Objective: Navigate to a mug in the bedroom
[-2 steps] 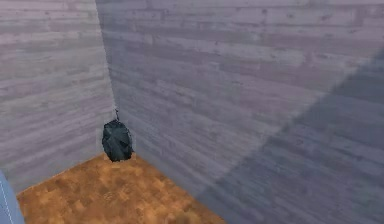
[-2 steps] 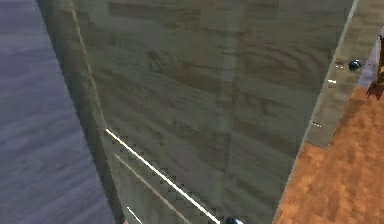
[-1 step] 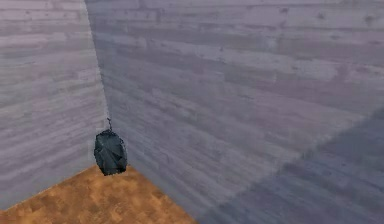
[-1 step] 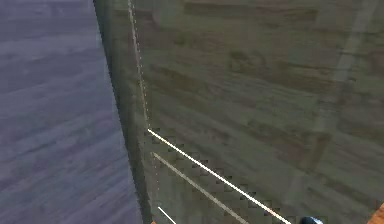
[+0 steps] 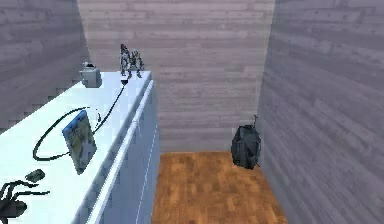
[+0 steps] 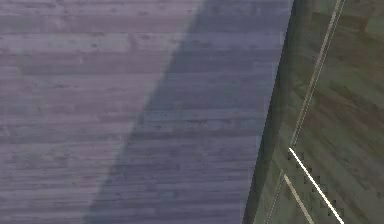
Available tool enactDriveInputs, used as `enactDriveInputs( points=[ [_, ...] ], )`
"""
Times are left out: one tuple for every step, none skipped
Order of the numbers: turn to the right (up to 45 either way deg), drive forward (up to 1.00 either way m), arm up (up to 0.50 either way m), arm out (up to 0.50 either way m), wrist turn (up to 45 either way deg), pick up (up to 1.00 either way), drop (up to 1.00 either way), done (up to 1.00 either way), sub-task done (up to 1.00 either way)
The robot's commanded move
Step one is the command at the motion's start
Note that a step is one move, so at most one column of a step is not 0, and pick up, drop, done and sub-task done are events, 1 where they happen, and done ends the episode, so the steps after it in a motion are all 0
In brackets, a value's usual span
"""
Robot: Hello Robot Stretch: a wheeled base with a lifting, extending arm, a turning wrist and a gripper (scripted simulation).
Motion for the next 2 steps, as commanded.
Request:
enactDriveInputs(
  points=[
    [-3.0,0.0,0.0,0.0,0.0,0.0,0.0,0.0,0.0],
    [0.0,0.7,0.0,0.0,0.0,0.0,0.0,0.0,0.0]
  ],
)
